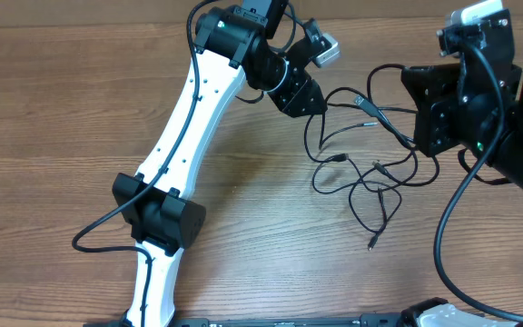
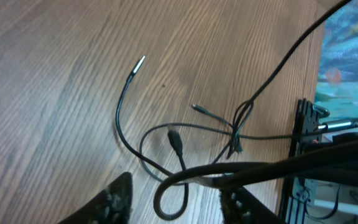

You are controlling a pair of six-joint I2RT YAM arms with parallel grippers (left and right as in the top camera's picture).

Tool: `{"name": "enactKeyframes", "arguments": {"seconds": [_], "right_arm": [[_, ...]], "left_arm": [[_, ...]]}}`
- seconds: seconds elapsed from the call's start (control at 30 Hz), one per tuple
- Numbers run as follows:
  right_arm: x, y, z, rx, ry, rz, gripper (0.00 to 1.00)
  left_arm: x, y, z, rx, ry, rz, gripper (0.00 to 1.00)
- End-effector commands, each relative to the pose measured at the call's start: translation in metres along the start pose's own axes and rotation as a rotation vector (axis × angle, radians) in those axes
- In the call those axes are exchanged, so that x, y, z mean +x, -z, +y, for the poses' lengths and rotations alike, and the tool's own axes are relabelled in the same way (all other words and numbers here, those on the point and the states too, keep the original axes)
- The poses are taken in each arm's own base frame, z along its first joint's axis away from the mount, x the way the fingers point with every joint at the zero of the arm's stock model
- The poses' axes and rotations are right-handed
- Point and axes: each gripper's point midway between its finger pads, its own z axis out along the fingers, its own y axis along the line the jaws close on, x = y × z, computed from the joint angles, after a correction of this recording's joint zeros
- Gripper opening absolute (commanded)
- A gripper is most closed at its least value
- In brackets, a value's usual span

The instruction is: Untangle cables

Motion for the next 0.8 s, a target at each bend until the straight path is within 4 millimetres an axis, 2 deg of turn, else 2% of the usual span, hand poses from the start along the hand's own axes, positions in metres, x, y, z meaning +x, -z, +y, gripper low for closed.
{"name": "enactKeyframes", "arguments": {"seconds": [0.0,0.37,0.73,0.77], "right_arm": [[-0.005,0.012,0.001,-0.006,0.005,-0.036,0.04],[-0.003,0.017,0.003,-0.013,0.005,-0.039,0.04],[0.0,0.026,0.004,-0.014,0.006,-0.044,0.04],[0.002,0.027,0.004,-0.014,0.006,-0.039,0.04]], "left_arm": [[-0.013,0.001,-0.006,0.03,0.004,-0.048,0.48],[-0.036,-0.023,-0.017,0.05,-0.033,-0.101,0.49],[-0.062,-0.036,-0.029,0.033,-0.073,-0.168,0.47],[-0.065,-0.04,-0.028,0.007,-0.073,-0.167,0.37]]}}
